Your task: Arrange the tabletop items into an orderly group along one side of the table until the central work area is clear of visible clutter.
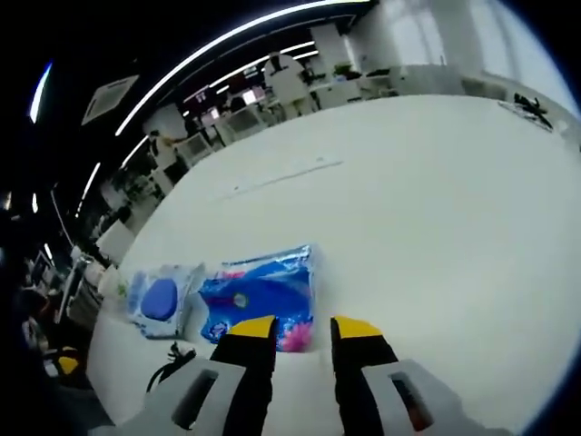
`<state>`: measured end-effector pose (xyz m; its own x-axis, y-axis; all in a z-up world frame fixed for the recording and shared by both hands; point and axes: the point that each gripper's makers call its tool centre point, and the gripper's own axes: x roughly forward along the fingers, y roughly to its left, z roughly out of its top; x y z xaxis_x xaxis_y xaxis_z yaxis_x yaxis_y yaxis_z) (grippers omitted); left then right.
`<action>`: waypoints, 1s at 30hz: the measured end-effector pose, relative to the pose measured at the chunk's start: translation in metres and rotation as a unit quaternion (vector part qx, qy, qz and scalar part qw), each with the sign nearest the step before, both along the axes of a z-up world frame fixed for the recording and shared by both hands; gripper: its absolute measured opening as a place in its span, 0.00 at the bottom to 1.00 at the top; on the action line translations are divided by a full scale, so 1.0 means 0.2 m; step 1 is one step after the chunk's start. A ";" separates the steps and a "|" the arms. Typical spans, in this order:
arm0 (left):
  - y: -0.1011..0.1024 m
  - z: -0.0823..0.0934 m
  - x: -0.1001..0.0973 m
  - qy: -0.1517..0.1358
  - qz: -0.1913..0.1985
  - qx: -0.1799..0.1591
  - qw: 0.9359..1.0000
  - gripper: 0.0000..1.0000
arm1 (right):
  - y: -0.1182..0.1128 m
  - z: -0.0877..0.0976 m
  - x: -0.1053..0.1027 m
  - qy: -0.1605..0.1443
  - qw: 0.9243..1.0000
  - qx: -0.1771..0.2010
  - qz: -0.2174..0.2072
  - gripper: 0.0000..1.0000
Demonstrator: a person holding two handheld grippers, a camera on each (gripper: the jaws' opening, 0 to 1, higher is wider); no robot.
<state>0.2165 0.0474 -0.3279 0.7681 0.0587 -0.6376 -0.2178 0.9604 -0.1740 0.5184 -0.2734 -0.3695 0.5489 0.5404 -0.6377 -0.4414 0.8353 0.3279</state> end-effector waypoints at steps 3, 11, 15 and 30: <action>0.04 0.00 0.00 -0.004 -0.005 -0.007 1.000 0.36 | 0.03 0.08 -0.12 -0.015 0.999 -0.013 0.032 0.26; 0.11 0.04 0.00 -0.019 -0.039 -0.026 0.999 0.42 | 0.13 0.13 -0.45 -0.044 0.992 -0.044 0.111 0.43; 0.11 0.08 0.01 -0.028 -0.067 -0.028 0.997 0.48 | 0.16 0.19 -0.58 -0.055 0.988 -0.039 0.137 0.53; 0.19 0.29 -0.01 -0.097 -0.111 -0.028 0.989 0.67 | 0.31 0.41 -0.83 -0.098 0.984 0.006 0.145 0.69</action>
<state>0.2148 0.0858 -0.2706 0.8663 -0.1556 -0.4746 0.0397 0.9687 -0.2451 0.3534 -0.2122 -0.2884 0.4822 0.7000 -0.5267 -0.7171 0.6608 0.2217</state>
